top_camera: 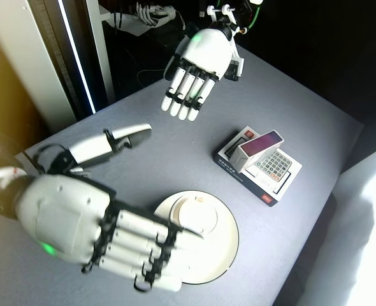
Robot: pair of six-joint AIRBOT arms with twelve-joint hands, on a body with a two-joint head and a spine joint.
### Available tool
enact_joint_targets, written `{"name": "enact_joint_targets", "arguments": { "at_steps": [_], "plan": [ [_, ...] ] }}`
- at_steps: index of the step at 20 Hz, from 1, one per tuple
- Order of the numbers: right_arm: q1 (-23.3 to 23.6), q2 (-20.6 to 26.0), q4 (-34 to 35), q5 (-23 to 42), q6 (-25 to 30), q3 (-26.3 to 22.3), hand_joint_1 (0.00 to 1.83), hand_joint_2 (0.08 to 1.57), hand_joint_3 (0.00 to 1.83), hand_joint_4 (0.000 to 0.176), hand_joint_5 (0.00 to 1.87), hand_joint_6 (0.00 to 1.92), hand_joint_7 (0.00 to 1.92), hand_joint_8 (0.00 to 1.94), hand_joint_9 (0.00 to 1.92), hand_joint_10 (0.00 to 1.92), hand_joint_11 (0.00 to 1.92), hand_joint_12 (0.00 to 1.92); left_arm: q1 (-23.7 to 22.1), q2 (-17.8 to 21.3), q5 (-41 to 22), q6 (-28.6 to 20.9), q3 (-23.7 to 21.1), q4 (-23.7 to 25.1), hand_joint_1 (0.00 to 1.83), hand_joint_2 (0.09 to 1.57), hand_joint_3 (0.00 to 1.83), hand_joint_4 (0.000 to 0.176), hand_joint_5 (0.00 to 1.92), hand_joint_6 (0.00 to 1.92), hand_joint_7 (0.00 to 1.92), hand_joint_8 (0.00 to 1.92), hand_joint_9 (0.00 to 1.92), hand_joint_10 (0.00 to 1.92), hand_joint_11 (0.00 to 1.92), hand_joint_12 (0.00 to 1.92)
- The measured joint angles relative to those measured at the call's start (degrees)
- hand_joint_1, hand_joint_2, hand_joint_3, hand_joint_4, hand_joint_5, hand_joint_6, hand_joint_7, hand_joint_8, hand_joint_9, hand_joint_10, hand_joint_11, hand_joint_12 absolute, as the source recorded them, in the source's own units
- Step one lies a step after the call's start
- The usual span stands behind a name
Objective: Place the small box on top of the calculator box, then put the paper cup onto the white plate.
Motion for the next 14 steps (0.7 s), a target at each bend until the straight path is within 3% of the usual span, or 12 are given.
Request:
{"name": "enact_joint_targets", "arguments": {
  "at_steps": [6,9,12,14],
  "plan": [
    [-0.4,5.9,-6.9,-1.9,-2.7,-4.7,0.62,0.63,0.01,0.000,0.00,0.00,0.00,0.00,0.00,0.00,0.00,0.00,-0.2,0.0,0.4,0.0,-0.2,-0.9,0.26,1.39,0.01,0.000,0.38,0.00,0.38,0.00,0.37,0.00,0.00,0.82],
    [-0.1,8.1,-7.1,-2.0,-3.8,-5.0,0.62,0.65,0.01,0.000,0.00,0.00,0.00,0.00,0.00,0.00,0.00,0.00,-0.2,0.0,0.5,0.0,-0.1,-1.1,0.32,1.37,0.00,0.000,0.41,0.01,0.40,0.01,0.38,0.00,0.00,0.84],
    [-0.1,8.9,-7.9,-2.4,-4.4,-5.3,0.58,0.78,0.03,0.000,0.00,0.00,0.00,0.00,0.00,0.00,0.00,0.00,-0.2,0.0,0.6,0.0,-0.1,-1.2,0.33,1.37,0.00,0.000,0.40,0.00,0.41,0.01,0.39,0.01,0.02,0.84],
    [-0.1,8.9,-8.2,-3.6,-4.8,-5.4,0.56,0.79,0.02,0.000,0.00,0.00,0.00,0.00,0.00,0.00,0.00,0.00,-0.4,0.0,0.7,0.0,-0.2,-1.2,0.30,1.37,0.00,0.000,0.41,0.00,0.43,0.01,0.41,0.01,0.04,0.84]
  ]
}}
